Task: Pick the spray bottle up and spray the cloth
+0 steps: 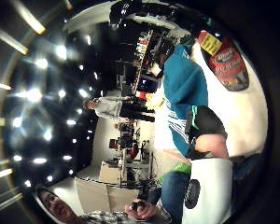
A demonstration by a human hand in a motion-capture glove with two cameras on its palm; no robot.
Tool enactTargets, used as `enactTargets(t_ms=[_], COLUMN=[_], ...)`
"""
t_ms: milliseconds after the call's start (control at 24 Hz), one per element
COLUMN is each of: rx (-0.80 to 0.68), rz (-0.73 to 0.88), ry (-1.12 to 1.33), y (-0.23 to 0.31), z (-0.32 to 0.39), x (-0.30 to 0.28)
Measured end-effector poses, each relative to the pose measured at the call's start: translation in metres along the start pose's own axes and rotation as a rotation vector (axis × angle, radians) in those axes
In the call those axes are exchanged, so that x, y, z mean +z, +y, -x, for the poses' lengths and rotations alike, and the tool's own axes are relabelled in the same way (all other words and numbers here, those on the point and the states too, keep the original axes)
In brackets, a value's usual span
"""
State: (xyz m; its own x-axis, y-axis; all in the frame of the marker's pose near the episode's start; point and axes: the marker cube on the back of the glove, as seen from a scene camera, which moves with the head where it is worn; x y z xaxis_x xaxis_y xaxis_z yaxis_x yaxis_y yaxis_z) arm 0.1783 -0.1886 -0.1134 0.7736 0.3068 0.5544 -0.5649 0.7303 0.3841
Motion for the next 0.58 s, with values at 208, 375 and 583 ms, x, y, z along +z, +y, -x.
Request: enactTargets(t_ms=[208, 375, 583], rx=[0.021, 0.037, 0.075], rz=[-0.041, -0.070, -0.090], ry=[-0.023, -0.048, -0.115], y=[-0.038, -0.061, -0.081], z=[-0.002, -0.001, 0.002], x=[-0.004, -0.005, 0.002])
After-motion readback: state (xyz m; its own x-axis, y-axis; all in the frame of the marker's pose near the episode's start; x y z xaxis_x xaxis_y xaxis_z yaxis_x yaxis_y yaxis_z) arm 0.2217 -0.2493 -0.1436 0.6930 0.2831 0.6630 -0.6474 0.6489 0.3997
